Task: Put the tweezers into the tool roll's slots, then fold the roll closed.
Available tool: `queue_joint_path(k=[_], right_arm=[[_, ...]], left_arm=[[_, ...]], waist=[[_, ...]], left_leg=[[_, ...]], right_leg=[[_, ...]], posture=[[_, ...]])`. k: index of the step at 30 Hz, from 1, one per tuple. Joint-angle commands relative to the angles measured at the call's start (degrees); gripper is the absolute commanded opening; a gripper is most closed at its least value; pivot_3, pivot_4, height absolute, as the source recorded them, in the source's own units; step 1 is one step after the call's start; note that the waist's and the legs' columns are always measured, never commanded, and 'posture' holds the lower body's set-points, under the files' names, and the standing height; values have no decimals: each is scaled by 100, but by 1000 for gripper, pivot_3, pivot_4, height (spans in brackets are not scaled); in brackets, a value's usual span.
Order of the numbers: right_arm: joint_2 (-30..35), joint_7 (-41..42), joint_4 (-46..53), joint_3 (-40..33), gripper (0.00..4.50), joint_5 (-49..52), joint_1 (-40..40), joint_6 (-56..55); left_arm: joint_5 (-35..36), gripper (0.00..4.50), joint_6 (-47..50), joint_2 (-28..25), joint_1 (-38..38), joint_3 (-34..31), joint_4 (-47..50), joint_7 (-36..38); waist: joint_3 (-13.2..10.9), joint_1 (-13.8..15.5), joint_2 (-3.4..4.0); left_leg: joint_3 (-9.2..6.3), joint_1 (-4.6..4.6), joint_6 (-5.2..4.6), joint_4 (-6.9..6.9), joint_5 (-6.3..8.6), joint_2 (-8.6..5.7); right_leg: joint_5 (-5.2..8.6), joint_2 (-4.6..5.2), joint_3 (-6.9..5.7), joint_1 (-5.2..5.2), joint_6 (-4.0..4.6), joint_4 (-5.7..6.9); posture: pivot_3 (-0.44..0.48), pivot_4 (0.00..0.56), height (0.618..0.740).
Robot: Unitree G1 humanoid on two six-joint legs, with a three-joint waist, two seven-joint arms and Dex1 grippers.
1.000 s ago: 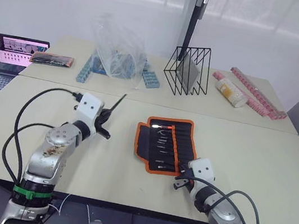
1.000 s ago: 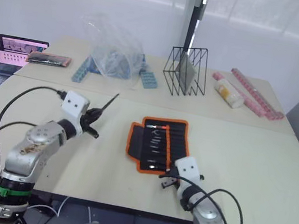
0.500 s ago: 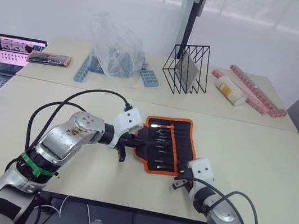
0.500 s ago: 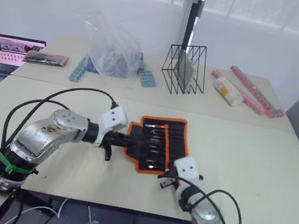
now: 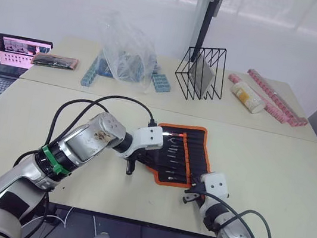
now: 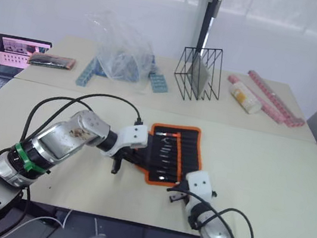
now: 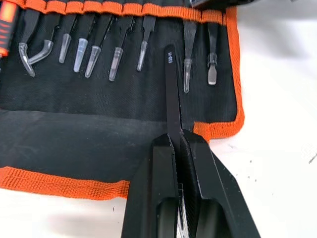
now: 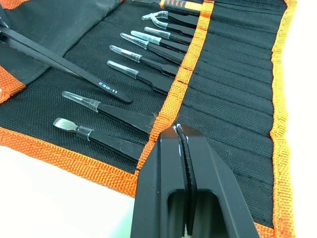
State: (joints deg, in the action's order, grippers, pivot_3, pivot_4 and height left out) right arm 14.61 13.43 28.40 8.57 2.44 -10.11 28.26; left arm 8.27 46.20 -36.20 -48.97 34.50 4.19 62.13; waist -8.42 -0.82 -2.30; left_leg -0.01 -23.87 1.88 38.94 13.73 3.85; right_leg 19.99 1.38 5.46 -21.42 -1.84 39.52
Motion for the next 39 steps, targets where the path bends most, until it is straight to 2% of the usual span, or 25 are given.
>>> queue_joint_path(k=[1,16,28,34,39], right_arm=[[-9,6,-358,170,0,-36,-248,400],[-83,-88,-296,208,0,-45,-319,420],[-112,-101,-348,205,0,-45,-277,403],[-112,-99,-366,213,0,-42,-270,398],[-122,-102,-361,256,0,-52,-289,402]], left_arm=[[-395,19,-294,164,-311,141,-298,9],[-1142,19,-707,831,-675,546,-752,381],[-1389,19,-728,868,-666,567,-670,667],[-1539,19,-819,1221,-761,631,-1009,585],[-1739,19,-1129,1841,-951,742,-1611,413]], waist=[[0,6,-1],[0,11,-1],[0,1,0],[0,2,-1],[0,3,-1]], left_leg=[[0,0,0,1,0,0],[-1,-1,-1,3,0,-1],[-2,-1,-1,2,0,-1],[-2,-1,-1,3,-1,-1],[-2,0,-1,4,-1,-1]], right_leg=[[0,0,0,1,0,0],[0,0,0,4,0,0],[0,-1,0,4,0,0],[0,-1,0,5,0,0],[0,-1,0,5,0,1]], posture=[[0,150,684],[0,150,684],[0,150,684],[0,150,684],[0,150,684]])
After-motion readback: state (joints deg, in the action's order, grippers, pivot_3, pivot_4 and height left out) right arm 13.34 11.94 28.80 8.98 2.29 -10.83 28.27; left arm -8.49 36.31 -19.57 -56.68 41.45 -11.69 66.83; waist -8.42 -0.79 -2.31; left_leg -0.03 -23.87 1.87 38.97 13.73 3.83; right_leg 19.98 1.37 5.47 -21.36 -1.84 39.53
